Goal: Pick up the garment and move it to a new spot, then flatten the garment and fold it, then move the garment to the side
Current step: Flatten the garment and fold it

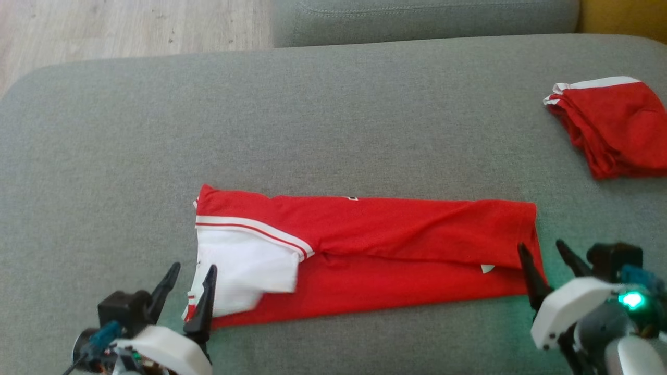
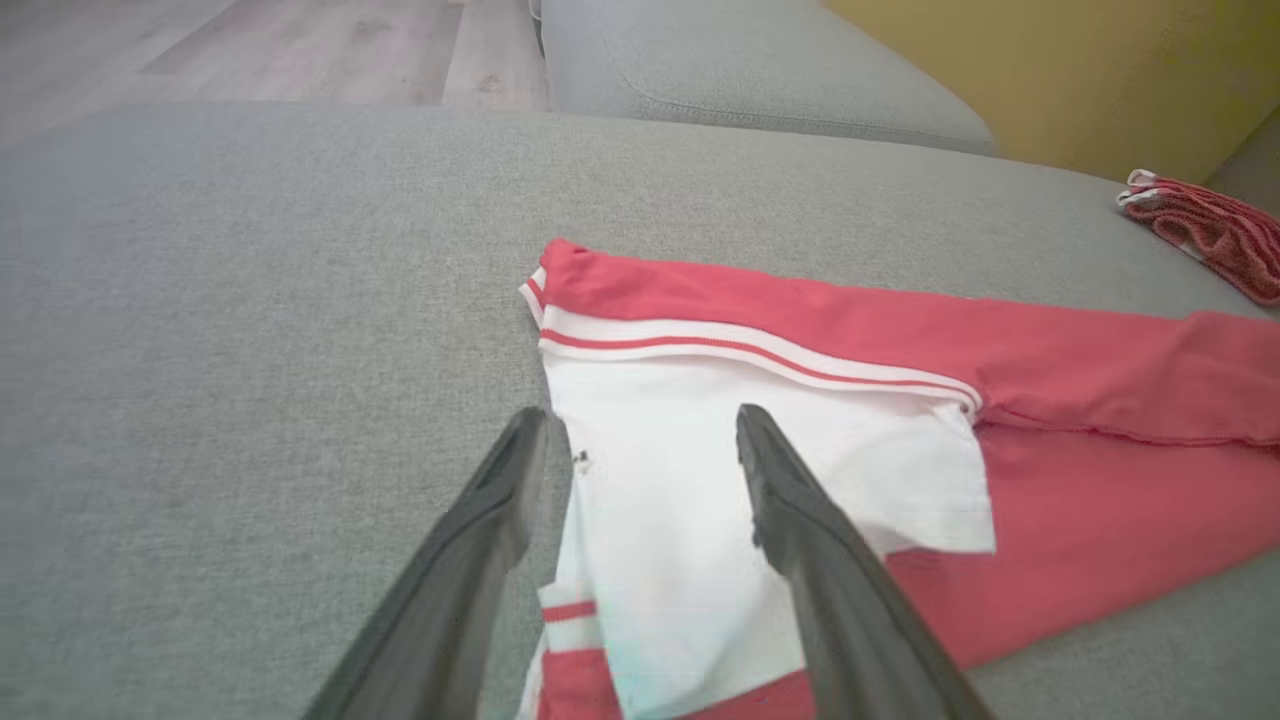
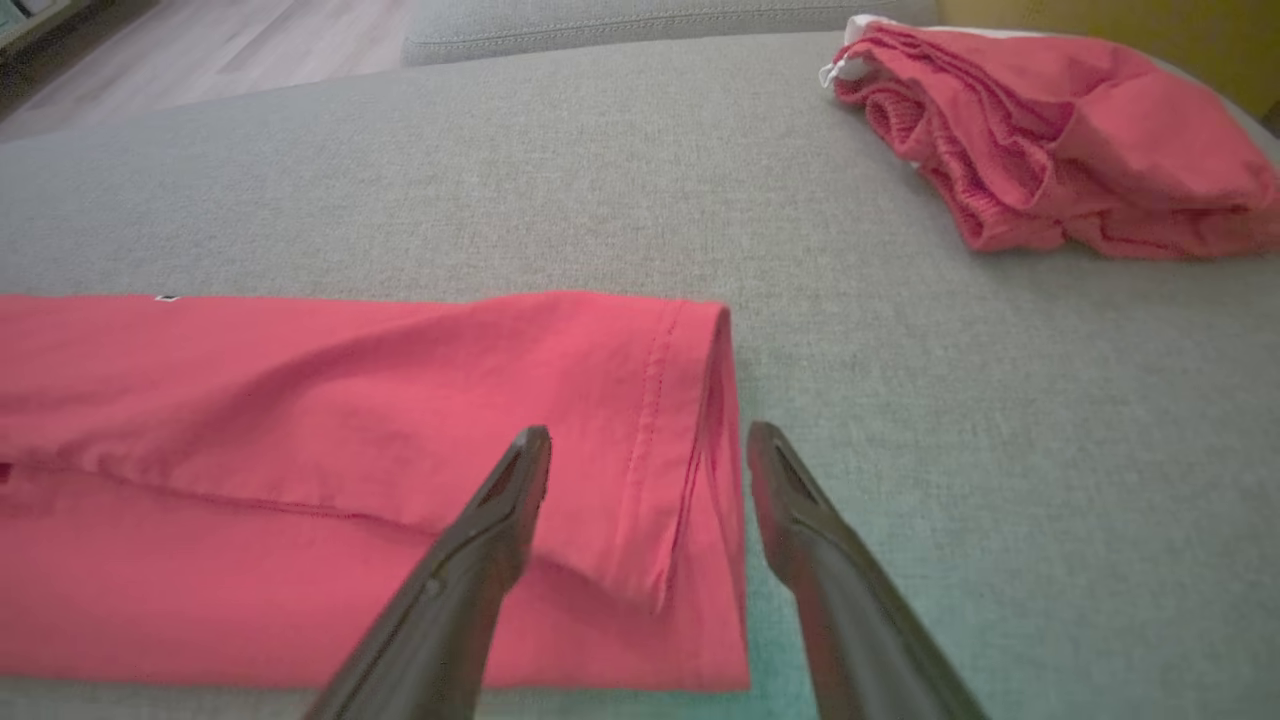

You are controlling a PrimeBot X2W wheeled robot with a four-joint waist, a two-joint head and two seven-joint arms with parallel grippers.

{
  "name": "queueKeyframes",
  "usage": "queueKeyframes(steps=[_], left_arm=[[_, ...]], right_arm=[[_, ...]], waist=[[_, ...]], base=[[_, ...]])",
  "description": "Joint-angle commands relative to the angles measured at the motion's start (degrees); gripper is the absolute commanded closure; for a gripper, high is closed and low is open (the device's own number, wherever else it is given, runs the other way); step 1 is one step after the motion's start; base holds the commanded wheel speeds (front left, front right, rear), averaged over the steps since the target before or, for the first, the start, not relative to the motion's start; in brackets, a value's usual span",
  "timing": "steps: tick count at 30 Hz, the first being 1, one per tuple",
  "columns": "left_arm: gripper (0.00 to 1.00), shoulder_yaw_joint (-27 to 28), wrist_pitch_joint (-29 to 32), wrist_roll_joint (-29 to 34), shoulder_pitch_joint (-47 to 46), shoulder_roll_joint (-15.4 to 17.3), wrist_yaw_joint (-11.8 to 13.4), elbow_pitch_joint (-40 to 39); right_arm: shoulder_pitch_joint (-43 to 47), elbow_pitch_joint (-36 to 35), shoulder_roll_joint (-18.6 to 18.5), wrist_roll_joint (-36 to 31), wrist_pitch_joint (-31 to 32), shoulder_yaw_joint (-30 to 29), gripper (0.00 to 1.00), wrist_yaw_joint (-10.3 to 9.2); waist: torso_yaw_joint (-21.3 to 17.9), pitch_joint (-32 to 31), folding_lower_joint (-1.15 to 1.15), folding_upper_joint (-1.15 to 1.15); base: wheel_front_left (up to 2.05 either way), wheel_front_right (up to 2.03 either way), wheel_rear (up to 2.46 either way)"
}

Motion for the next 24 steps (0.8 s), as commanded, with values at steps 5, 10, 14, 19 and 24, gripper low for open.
queueKeyframes(steps=[5,10,14,19,24], left_arm=[[0.0,3.5,-1.6,-0.3,0.3,1.5,2.2,-3.2],[0.0,4.0,-2.5,0.1,1.7,1.8,4.4,-5.2],[0.0,4.3,-3.2,0.9,2.1,1.6,6.1,-7.1],[0.0,4.5,-3.7,1.9,2.1,0.9,8.7,-9.7],[0.0,4.5,-3.8,2.4,2.5,0.0,11.0,-12.6]], right_arm=[[3.3,-4.6,0.6,-0.8,0.6,0.3,0.0,0.41],[4.9,-7.2,1.6,-0.6,0.7,-1.9,0.0,0.41],[3.5,-7.7,2.1,-0.9,1.2,-3.6,0.0,0.41],[-0.1,-5.1,1.9,-2.0,2.8,-5.2,0.0,0.41],[-3.3,1.3,0.0,-2.9,6.0,-6.6,0.0,0.41]], waist=[[0.1,-0.6,0.0,0.0],[0.4,-1.0,0.0,0.0],[1.2,-1.2,0.0,0.0],[3.3,-1.0,0.0,0.0],[6.2,-0.8,0.0,0.0]], base=[[0.0,0.0,0.0],[0.0,0.0,0.0],[0.0,0.0,0.0],[0.0,0.0,0.0],[0.0,0.0,0.0]])
